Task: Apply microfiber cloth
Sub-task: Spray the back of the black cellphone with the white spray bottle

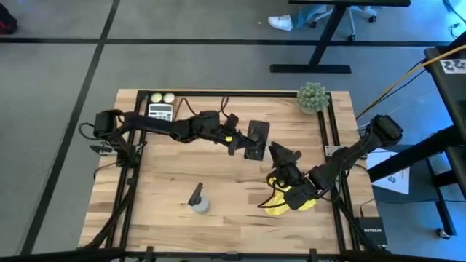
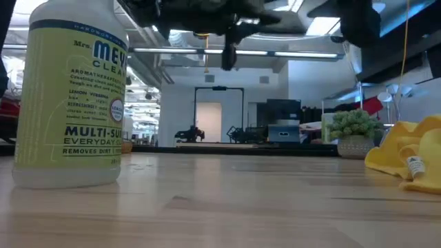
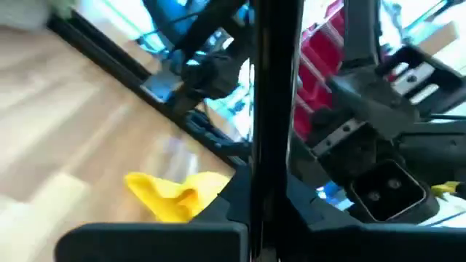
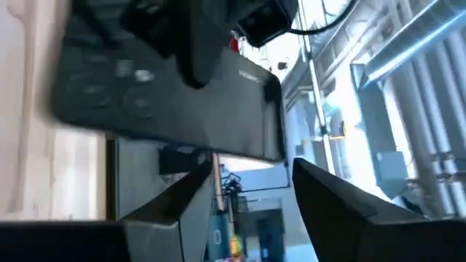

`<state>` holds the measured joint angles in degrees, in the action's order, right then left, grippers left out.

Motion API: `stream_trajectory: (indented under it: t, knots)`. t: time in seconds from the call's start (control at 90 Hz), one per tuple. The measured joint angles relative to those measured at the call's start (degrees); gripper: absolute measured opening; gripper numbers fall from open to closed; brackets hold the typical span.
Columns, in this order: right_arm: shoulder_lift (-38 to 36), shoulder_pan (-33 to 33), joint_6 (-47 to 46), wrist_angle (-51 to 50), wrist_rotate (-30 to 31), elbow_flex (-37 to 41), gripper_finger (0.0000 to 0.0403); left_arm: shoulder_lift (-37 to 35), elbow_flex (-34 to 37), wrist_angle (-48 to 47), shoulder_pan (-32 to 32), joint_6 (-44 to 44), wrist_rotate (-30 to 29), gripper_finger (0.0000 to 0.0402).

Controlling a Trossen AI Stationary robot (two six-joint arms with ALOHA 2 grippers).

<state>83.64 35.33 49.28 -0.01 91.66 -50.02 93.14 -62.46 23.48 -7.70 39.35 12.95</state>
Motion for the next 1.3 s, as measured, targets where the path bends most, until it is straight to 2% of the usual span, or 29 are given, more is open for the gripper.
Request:
stream_trajectory:
  t: [0.189, 0.322, 0.456, 0.622, 0.822, 0.944, 1.167, 1.3]
  knots:
    - [0.0, -0.04, -4.27, 0.46, -3.33, 0.0, 0.0168, -7.69, -0.18, -13.97, 0.08, -11.24, -9.07, 0.0005]
    - [0.04, -0.04, -15.04, 0.37, -10.07, 0.02, 0.0168, -13.99, -0.18, -23.17, 0.66, -17.26, -16.78, 0.0005]
    - [0.07, -0.14, -31.61, 0.23, -23.22, 0.02, 0.0168, -19.35, -0.25, -34.27, 1.8, -20.36, -24.83, 0.0005]
    - [0.11, -1.3, -51.69, -0.4, -41.36, 0.04, 0.0168, -25.39, -0.22, -45.88, 4.11, -19.92, -29.55, 0.0005]
    - [0.18, -1.62, -67.61, -0.31, -54.53, 0.04, 0.0168, -31.86, -0.24, -61.04, 10.05, -14.13, -37.33, 0.0005]
    - [2.09, -1.53, -73.05, 2.25, -57.85, 0.04, 0.0168, -34.9, -0.24, -70.45, 15.4, -8.3, -40.92, 0.0005]
    - [13.19, -1.6, -74.57, 22.41, -63.11, -0.34, 0.0173, -37.75, 4.73, -77.15, 29.31, 5.32, -42.23, 0.0005]
    - [20.36, -1.6, -74.35, 24.76, -63.91, -5.57, 0.0211, -37.75, 8.9, -77.31, 38.94, 14.02, -44.1, 0.0005]
